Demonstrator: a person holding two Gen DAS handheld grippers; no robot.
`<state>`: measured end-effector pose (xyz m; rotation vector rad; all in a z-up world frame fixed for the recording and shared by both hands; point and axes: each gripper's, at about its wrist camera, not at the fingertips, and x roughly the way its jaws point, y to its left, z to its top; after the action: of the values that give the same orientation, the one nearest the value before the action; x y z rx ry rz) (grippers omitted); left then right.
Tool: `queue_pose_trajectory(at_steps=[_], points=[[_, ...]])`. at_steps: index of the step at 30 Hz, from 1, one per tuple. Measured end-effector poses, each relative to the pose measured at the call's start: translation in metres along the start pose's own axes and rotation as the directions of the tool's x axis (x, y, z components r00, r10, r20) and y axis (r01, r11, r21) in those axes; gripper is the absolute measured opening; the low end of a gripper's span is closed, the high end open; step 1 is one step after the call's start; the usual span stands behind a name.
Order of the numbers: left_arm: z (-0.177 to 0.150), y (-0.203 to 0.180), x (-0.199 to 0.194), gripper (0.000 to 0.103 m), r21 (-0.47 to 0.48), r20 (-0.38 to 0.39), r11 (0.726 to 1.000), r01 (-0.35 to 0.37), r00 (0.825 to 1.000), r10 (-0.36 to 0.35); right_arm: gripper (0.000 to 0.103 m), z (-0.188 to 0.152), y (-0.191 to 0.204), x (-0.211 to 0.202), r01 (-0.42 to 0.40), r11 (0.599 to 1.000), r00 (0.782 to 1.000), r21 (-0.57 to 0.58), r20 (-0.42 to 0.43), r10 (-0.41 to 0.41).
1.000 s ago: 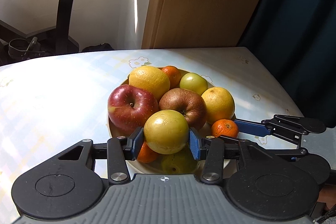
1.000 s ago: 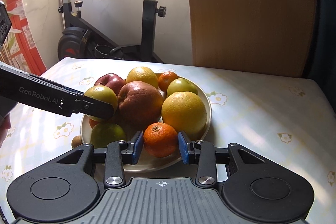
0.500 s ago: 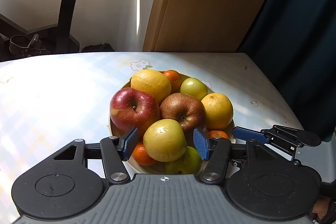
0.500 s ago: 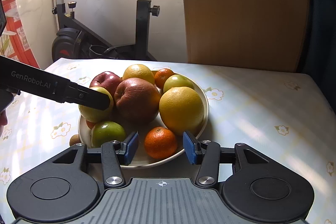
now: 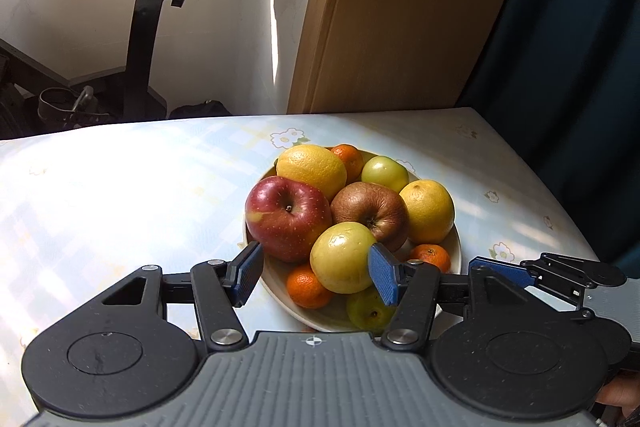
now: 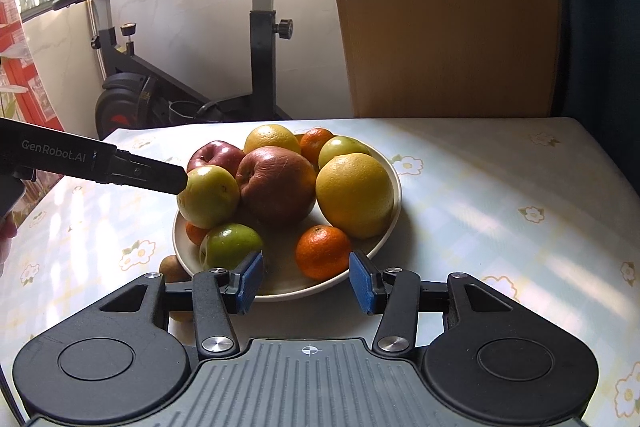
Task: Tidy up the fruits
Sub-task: 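Lower the mandarin onto the plate and open the right gripper while the left releases its fruit, then move both grippers toward the two small brown fruits beside the plate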
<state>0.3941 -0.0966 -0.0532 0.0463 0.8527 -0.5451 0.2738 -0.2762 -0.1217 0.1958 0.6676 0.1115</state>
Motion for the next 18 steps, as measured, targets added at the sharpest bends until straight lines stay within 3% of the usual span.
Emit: queue_pose_trajectory(at_steps=[10, 18], points=[[-0.019, 0.059, -0.034, 0.060, 0.001, 0.005, 0.995, -0.096, 0.995, 0.096, 0.043, -0.015, 0.041, 0.001, -0.101, 0.994, 0.994, 0.027, -0.041, 0.102], [-0.041, 0.087, -0.047, 0.060, -0.009, -0.002, 0.992, -0.127, 0.992, 0.127, 0.040, -0.018, 0.059, 0.025, -0.120, 0.992, 0.984, 0.037, -0.128, 0.123]])
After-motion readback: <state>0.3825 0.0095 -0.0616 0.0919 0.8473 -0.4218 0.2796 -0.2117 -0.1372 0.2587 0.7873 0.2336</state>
